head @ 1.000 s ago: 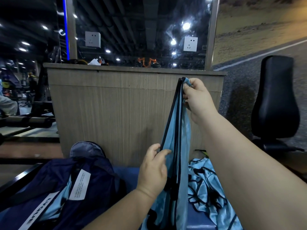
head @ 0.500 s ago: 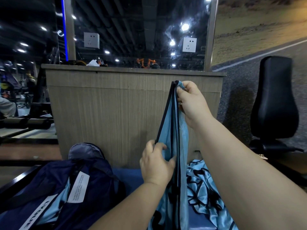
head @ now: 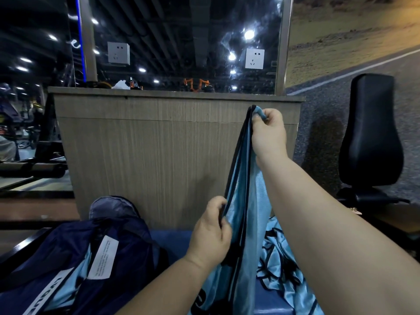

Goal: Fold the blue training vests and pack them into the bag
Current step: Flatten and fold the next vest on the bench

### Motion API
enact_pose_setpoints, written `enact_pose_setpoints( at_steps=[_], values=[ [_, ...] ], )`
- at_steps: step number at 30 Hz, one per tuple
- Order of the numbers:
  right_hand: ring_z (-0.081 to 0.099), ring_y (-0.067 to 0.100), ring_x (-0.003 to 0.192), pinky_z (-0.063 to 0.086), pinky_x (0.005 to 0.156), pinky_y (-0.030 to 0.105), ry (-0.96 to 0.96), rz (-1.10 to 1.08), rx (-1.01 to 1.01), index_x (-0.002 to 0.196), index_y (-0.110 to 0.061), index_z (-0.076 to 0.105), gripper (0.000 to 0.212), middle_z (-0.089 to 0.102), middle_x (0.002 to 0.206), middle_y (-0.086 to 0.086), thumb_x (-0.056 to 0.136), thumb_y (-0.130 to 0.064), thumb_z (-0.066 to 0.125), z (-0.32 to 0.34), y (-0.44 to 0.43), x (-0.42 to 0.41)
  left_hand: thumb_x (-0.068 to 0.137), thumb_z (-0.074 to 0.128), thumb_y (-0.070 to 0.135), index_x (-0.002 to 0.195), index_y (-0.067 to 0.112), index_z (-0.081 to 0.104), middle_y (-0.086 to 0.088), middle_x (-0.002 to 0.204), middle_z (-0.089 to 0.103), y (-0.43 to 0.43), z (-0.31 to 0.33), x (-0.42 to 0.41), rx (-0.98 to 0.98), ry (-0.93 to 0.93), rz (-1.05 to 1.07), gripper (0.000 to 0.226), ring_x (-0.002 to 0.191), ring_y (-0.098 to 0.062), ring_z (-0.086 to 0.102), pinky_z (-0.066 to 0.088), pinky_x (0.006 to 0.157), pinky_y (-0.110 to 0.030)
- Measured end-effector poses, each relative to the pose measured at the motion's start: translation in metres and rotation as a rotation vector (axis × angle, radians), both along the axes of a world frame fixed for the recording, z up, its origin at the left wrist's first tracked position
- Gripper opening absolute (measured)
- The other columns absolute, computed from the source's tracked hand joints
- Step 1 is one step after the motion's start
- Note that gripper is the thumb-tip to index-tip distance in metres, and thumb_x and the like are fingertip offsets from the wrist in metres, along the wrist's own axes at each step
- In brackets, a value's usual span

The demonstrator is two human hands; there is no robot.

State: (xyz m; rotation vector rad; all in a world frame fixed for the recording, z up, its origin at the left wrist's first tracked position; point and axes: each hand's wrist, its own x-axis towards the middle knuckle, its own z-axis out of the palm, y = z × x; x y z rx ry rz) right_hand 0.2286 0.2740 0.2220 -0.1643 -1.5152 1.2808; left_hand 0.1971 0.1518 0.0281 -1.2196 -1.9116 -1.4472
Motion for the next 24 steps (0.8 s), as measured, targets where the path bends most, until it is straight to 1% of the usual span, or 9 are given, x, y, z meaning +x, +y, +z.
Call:
enact_pose_setpoints(
  at_steps=[4, 6, 10, 11, 13, 16, 19, 21, 24],
  values=[
    [0.05, 0.009, 0.07, 0.049, 0.066, 0.032, -0.009, 0.008, 0.024, 0.084, -0.031, 0.047, 0.018, 0.054, 0.082, -0.005, 0.1, -0.022, 0.052, -0.002, -0.01, -0.002, 0.088, 0.032, 0.022, 0.12, 0.038, 0.044, -0.001, 0.12, 0.051, 0.008, -0.003, 0.007, -0.112, 0.042, 0.018, 0.038, 0.092, -0.02, 0.056, 0.049, 0.081, -0.028],
    [0.053, 0.009, 0.068, 0.053, 0.061, 0.029, -0.006, 0.036, 0.021, 0.085, -0.031, 0.047, 0.019, 0.055, 0.084, -0.003, 0.1, -0.02, 0.051, -0.002, -0.014, -0.001, 0.088, 0.028, 0.046, 0.125, 0.033, 0.05, 0.002, 0.13, 0.046, 0.009, -0.001, 0.013, -0.082, -0.06, 0.057, 0.045, 0.1, -0.019, 0.057, 0.05, 0.086, -0.034],
    [0.06, 0.001, 0.052, 0.058, 0.061, 0.031, -0.009, 0.091, 0.005, 0.086, -0.028, 0.048, 0.019, 0.059, 0.087, -0.001, 0.101, -0.017, 0.049, -0.002, -0.018, 0.002, 0.062, 0.025, 0.098, 0.137, 0.03, 0.047, 0.006, 0.155, 0.024, 0.011, 0.005, 0.025, -0.253, -0.177, 0.19, 0.103, 0.136, -0.016, 0.038, 0.041, 0.106, -0.038],
    [0.06, -0.001, 0.05, 0.059, 0.063, 0.033, -0.009, 0.103, 0.003, 0.086, -0.027, 0.048, 0.019, 0.059, 0.085, -0.002, 0.101, -0.016, 0.049, -0.002, -0.019, 0.002, 0.061, 0.033, 0.097, 0.133, 0.029, 0.051, 0.005, 0.157, 0.021, 0.013, 0.004, 0.023, -0.286, -0.196, 0.214, 0.101, 0.137, -0.017, 0.036, 0.041, 0.107, -0.038],
    [0.061, 0.001, 0.052, 0.06, 0.065, 0.033, -0.001, 0.123, 0.003, 0.087, -0.026, 0.048, 0.018, 0.058, 0.081, -0.003, 0.101, -0.015, 0.049, -0.001, -0.02, 0.004, 0.073, 0.058, 0.078, 0.109, 0.025, 0.062, 0.002, 0.152, 0.028, 0.019, 0.001, 0.018, -0.278, -0.219, 0.228, 0.064, 0.13, -0.02, 0.045, 0.046, 0.1, -0.037],
    [0.064, 0.008, 0.063, 0.061, 0.067, 0.032, 0.02, 0.094, -0.003, 0.086, -0.025, 0.048, 0.02, 0.06, 0.081, -0.002, 0.101, -0.011, 0.048, 0.002, -0.015, 0.007, 0.082, 0.071, 0.043, 0.077, 0.02, 0.055, 0.002, 0.13, 0.043, 0.017, -0.003, 0.011, -0.158, -0.263, 0.146, 0.028, 0.094, -0.006, 0.056, 0.051, 0.083, -0.024],
    [0.066, 0.015, 0.076, 0.058, 0.072, 0.027, 0.034, -0.054, 0.014, 0.084, -0.027, 0.049, 0.02, 0.061, 0.079, -0.007, 0.099, -0.013, 0.05, 0.004, 0.001, 0.007, 0.076, 0.078, 0.026, 0.069, 0.027, 0.05, 0.004, 0.104, 0.049, 0.006, 0.002, 0.0, -0.056, -0.319, 0.046, 0.029, 0.074, 0.005, 0.049, 0.038, 0.069, -0.005],
    [0.058, 0.01, 0.072, 0.044, 0.061, 0.006, 0.01, -0.186, 0.046, 0.089, -0.023, 0.05, 0.011, 0.056, 0.077, -0.011, 0.099, -0.017, 0.052, 0.003, 0.013, 0.009, 0.068, 0.078, 0.03, 0.061, 0.027, 0.044, 0.008, 0.083, 0.049, -0.001, 0.005, -0.014, -0.057, -0.346, 0.035, 0.034, 0.067, 0.001, 0.046, 0.034, 0.063, -0.008],
    [0.047, 0.005, 0.067, 0.036, 0.048, 0.007, -0.061, -0.292, 0.03, 0.096, -0.02, 0.051, 0.004, 0.053, 0.079, -0.009, 0.098, -0.021, 0.053, -0.008, 0.028, 0.009, 0.076, 0.076, 0.018, 0.064, 0.021, 0.041, 0.012, 0.065, 0.041, -0.012, 0.01, -0.029, -0.191, -0.411, -0.023, 0.038, 0.056, -0.002, 0.035, 0.03, 0.053, -0.014]
  ],
)
